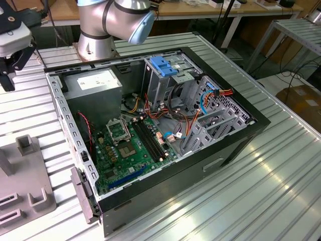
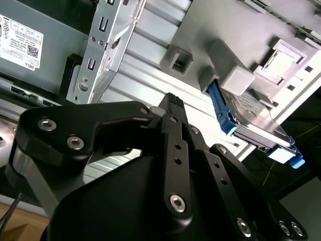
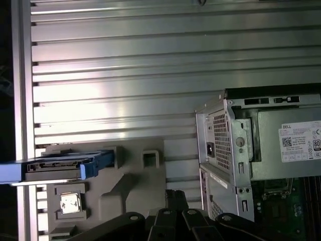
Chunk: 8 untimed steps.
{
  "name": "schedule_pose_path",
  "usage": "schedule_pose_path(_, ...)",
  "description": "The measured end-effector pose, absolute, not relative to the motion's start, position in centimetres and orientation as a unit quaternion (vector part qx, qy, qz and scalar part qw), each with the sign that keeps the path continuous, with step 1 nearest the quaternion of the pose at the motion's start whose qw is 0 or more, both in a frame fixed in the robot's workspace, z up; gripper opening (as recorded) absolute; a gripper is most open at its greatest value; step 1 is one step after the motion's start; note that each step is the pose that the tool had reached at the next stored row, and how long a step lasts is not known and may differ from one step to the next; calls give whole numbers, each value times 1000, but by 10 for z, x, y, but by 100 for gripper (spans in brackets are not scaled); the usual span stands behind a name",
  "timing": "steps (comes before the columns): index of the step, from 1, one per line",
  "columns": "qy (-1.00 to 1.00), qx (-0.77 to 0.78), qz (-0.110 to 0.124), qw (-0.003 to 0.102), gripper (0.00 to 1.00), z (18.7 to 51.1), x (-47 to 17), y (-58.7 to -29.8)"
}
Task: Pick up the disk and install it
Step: 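Reach for the disk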
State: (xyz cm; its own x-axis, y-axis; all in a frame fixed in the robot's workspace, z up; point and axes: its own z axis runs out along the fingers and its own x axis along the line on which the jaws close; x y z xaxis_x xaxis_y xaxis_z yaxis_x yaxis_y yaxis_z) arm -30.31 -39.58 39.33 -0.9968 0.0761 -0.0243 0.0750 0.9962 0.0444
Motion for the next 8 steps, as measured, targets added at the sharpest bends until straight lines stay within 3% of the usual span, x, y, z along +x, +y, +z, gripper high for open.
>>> schedule_pose_path(5,999,38,22,8,10,393,-311,-387)
schedule_pose_path(8,999,38,21,0,10,393,-319,-386)
